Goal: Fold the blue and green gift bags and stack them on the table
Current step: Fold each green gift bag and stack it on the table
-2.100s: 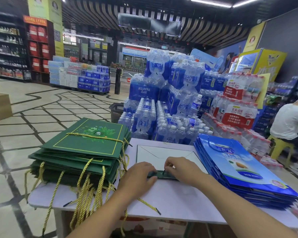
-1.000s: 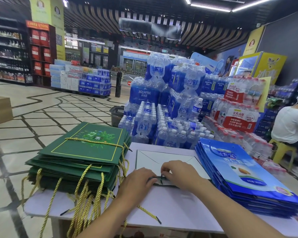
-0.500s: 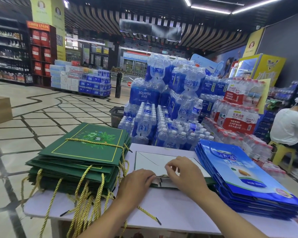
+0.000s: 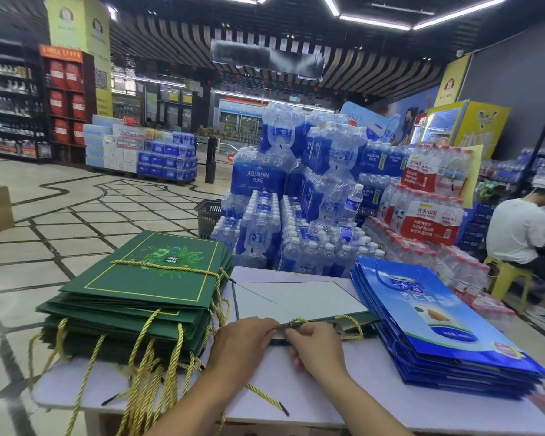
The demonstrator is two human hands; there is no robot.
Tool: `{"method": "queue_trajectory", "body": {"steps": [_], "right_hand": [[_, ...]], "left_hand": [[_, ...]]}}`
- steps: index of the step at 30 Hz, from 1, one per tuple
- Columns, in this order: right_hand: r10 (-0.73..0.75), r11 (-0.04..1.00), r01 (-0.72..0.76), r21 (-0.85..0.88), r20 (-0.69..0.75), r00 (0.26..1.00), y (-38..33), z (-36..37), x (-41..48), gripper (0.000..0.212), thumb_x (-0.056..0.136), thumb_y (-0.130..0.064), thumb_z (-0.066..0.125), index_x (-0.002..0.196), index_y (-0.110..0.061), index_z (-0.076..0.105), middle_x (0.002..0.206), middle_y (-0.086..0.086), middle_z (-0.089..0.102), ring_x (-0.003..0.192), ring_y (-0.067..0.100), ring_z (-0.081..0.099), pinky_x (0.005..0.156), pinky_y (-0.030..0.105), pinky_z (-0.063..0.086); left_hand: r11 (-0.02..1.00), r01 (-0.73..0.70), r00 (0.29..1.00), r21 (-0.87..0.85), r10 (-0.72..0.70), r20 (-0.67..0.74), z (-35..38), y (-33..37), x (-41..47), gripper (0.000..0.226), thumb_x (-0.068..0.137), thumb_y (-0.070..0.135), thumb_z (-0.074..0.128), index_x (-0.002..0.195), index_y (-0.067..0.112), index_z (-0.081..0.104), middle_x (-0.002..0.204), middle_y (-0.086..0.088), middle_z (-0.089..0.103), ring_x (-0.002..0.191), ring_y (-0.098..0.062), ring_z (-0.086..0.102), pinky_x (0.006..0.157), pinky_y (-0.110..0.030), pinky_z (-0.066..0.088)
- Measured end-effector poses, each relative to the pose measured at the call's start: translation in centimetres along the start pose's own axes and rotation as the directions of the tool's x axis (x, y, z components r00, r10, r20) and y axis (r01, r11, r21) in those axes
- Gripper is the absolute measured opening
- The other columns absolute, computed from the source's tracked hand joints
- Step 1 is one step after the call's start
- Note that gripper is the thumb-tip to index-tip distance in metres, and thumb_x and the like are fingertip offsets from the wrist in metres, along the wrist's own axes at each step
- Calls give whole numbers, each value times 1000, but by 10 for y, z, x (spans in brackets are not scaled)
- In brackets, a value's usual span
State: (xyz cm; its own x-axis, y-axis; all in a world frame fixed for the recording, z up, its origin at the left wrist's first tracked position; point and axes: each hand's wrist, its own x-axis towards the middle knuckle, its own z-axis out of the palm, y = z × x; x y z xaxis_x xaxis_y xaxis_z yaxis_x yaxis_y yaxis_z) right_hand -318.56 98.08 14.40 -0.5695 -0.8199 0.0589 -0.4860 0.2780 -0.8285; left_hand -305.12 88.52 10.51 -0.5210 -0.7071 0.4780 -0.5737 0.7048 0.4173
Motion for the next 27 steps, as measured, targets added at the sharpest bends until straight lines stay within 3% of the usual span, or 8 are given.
{"method": "queue_trajectory", "body": {"steps": [6, 10, 19, 22, 27], "right_hand": [[49, 994, -48, 96, -11, 999, -2, 2, 4, 35, 89, -23, 70, 55, -12, 65, 53, 5, 67, 45, 15, 59, 52, 24, 46], [69, 997, -70, 25, 25, 997, -2, 0, 3, 31, 85, -22, 67, 59, -4, 70, 49, 3, 64, 44, 12, 56, 47, 19, 43], [243, 954, -274, 120, 223, 944, -9, -16, 9, 13, 78, -21, 73, 66, -16, 68, 57, -1, 55, 42, 11, 41, 46, 22, 25], [311, 922, -361, 140, 285, 907, -12, -20, 10, 6, 78, -21, 70, 74, -16, 72, 59, -5, 56, 44, 7, 41, 45, 20, 28], [189, 982, -189, -26, 247, 950, -10, -7, 1, 16, 76, -20, 69, 64, -10, 74, 58, 5, 63, 46, 16, 48, 47, 24, 36]], "left_hand": [[1000, -13, 997, 0, 13, -73, -2, 2, -2, 23, 106, 43, 50, 121, 45, 68, 102, 13, 76, 92, -13, 69, 75, -30, 48], [1000, 20, 997, -15, -21, -77, -1, -2, -2, 23, 105, 42, 51, 120, 42, 68, 100, 7, 77, 90, -18, 70, 76, -34, 52], [1000, 18, 997, -1, -18, -76, -2, -2, -1, 25, 108, 40, 47, 124, 40, 66, 99, 3, 77, 91, -21, 70, 75, -35, 52], [1000, -4, 997, 14, 5, -80, -2, -1, -1, 23, 107, 37, 49, 122, 40, 68, 95, 1, 77, 86, -25, 70, 72, -37, 53], [999, -29, 996, 28, 31, -85, -4, -2, -1, 17, 100, 28, 58, 113, 36, 66, 86, -1, 75, 78, -31, 69, 66, -42, 56]]}}
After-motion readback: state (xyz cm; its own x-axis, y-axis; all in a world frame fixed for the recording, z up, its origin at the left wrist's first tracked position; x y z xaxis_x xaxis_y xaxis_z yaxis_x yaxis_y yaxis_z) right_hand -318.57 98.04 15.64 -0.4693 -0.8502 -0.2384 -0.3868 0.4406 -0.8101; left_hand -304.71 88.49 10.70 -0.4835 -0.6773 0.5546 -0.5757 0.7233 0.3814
